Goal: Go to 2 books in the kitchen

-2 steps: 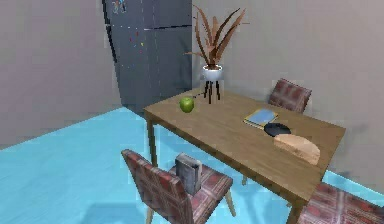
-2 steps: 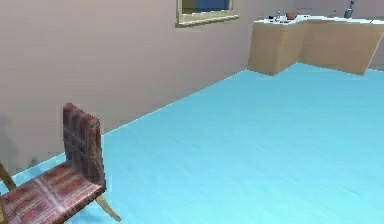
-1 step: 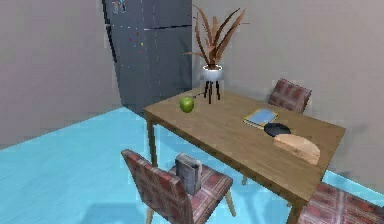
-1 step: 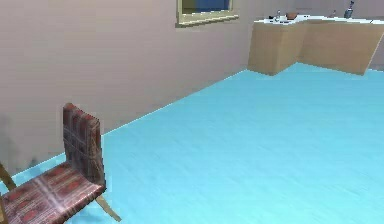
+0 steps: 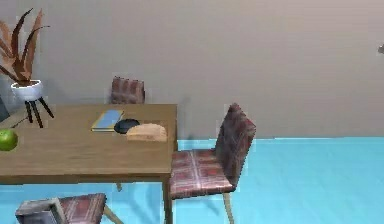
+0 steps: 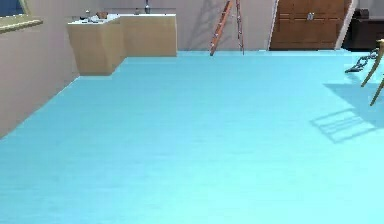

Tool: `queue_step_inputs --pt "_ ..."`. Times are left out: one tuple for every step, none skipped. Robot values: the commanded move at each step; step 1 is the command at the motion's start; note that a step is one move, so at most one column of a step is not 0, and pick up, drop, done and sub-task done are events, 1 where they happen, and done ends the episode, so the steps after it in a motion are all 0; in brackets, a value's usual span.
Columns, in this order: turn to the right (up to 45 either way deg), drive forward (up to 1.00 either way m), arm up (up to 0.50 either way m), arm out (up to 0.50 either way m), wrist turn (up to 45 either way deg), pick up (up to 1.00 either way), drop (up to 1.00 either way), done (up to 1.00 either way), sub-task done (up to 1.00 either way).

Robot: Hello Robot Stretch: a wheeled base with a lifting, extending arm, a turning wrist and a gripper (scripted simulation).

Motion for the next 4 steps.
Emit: queue_step_inputs --pt "36.0 0.0 0.0 0.0 0.0 0.0 0.0 0.0 0.0" --pt "0.0 0.25 0.0 0.0 0.0 0.0 0.0 0.0 0.0" --pt "-45.0 0.0 0.0 0.0 0.0 0.0 0.0 0.0 0.0" --pt "-24.0 0.0 0.0 0.0 0.0 0.0 0.0 0.0 0.0"
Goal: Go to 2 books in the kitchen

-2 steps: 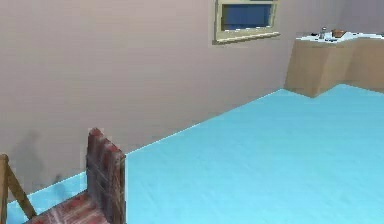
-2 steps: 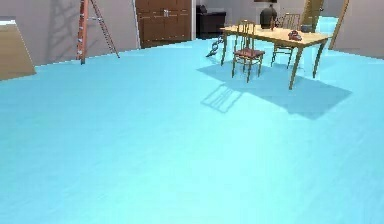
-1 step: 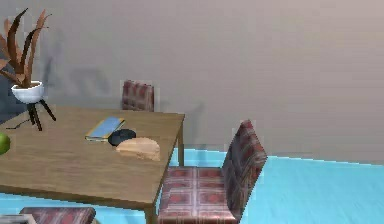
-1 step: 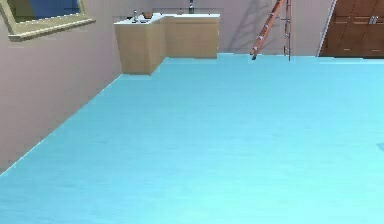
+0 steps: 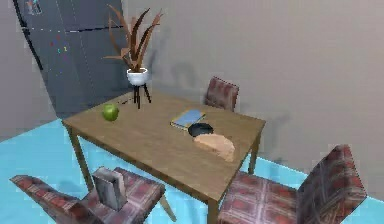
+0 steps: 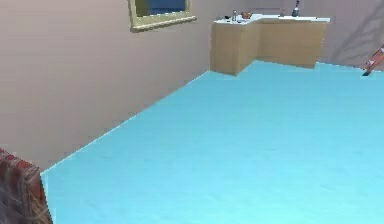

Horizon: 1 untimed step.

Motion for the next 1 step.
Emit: queue_step_inputs --pt "0.0 0.0 0.0 0.0 0.0 0.0 0.0 1.0 0.0"
